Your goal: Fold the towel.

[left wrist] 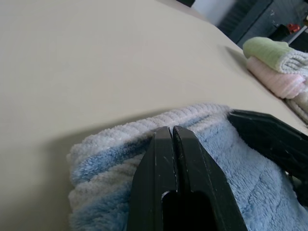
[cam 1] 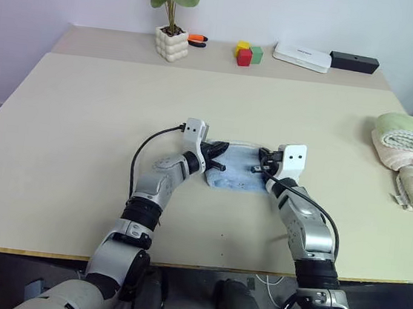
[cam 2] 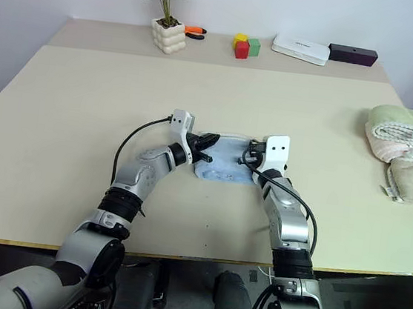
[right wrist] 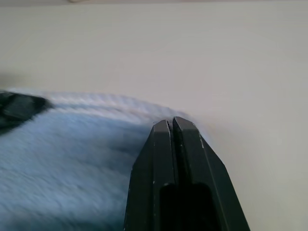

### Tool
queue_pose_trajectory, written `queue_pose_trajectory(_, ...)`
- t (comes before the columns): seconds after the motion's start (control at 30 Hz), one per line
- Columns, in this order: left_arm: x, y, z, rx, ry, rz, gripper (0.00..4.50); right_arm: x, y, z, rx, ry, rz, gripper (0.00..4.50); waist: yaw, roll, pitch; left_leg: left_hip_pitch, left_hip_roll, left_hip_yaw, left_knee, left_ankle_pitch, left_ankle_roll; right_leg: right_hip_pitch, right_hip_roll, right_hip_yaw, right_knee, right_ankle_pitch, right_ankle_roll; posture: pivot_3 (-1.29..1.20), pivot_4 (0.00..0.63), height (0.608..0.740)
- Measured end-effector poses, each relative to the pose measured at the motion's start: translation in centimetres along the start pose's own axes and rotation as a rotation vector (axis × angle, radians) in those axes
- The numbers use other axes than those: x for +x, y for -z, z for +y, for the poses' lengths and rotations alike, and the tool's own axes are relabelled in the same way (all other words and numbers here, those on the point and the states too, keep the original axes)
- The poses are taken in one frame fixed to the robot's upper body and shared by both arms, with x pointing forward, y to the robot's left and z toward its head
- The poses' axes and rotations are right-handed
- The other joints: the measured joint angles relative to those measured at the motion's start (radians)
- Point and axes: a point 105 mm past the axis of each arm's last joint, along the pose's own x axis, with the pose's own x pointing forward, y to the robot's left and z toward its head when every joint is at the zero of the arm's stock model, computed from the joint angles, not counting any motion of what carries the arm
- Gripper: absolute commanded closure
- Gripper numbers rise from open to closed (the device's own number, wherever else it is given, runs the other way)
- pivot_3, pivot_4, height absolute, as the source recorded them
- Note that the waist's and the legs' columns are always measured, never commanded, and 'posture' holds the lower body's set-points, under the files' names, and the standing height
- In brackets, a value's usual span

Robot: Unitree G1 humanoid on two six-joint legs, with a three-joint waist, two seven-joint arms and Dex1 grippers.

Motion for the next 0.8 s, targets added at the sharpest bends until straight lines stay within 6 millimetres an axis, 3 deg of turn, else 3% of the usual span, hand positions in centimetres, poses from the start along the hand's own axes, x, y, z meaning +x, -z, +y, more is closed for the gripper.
queue_pose_trajectory(0.13, -0.4, -0.3, 0.7, -0.006, -0.014, -0.010, 4.47, -0.4, 0.0, -0.9, 0.018, 0.006, 0.009, 4.42, -0.001, 0.000, 0.000, 0.000, 0.000, 0.000, 0.000, 0.000, 0.000, 0.000, 0.000, 0.000, 0.000, 0.000, 0.000, 0.00, 0.150, 0.735)
queue_pose_trajectory(0.17, -0.6, -0.4, 0.9, -0.023, -0.013, -0.017, 4.50, -0.5, -0.2, -0.7, 0.054, -0.017, 0.007, 3.89, -0.003, 0.000, 0.000, 0.000, 0.000, 0.000, 0.000, 0.000, 0.000, 0.000, 0.000, 0.000, 0.000, 0.000, 0.000, 0.00, 0.150, 0.735)
queue_pose_trajectory(0.27, -1.1, -0.9, 0.9, -0.043, 0.033, -0.033, 3.57, -0.6, -1.8, -0.3, 0.167, -0.087, -0.019, 2.62, -0.005, 0.000, 0.000, 0.000, 0.001, 0.000, -0.001, 0.000, 0.000, -0.001, 0.000, 0.000, 0.001, 0.000, 0.000, 0.00, 0.150, 0.735)
queue_pose_trajectory(0.33, -1.5, -1.7, 0.7, -0.008, 0.073, -0.051, 2.64, -0.2, -3.6, -0.4, 0.238, -0.120, -0.038, 1.58, -0.004, 0.001, 0.000, -0.001, 0.001, 0.000, 0.000, 0.000, 0.000, -0.002, 0.000, 0.000, 0.001, 0.000, 0.000, 0.00, 0.150, 0.735)
queue_pose_trajectory(0.43, -2.7, -3.7, 0.9, 0.076, 0.112, -0.090, 1.11, -0.4, -6.8, -2.4, 0.278, -0.147, -0.051, 0.07, 0.003, 0.001, 0.001, -0.001, 0.001, 0.000, 0.000, 0.000, 0.000, -0.001, 0.000, 0.000, 0.001, 0.000, 0.000, 0.00, 0.150, 0.735)
queue_pose_trajectory(0.5, -3.6, -4.6, 1.7, 0.123, 0.117, -0.098, 0.10, -1.0, -7.7, -3.5, 0.287, -0.158, -0.032, 0.00, 0.003, 0.001, 0.001, -0.001, 0.001, 0.000, -0.001, 0.000, 0.000, -0.001, 0.000, 0.000, 0.000, 0.000, 0.000, 0.00, 0.150, 0.735)
queue_pose_trajectory(0.67, -6.2, -5.8, 2.2, 0.207, 0.225, -0.087, 0.05, -2.5, -5.8, -4.0, 0.343, -0.231, 0.170, 0.00, -0.003, 0.001, 0.001, -0.001, 0.001, 0.001, -0.001, 0.000, 0.000, -0.002, 0.000, 0.000, 0.000, 0.000, 0.000, 0.00, 0.150, 0.735)
queue_pose_trajectory(0.8, -9.1, -5.5, 1.9, 0.282, 0.355, -0.053, 0.05, -3.5, -4.8, -3.9, 0.401, -0.279, 0.288, 0.00, -0.005, 0.001, 0.001, -0.001, 0.001, 0.001, -0.002, 0.000, 0.000, -0.003, 0.000, 0.000, 0.001, 0.000, 0.000, 0.00, 0.150, 0.735)
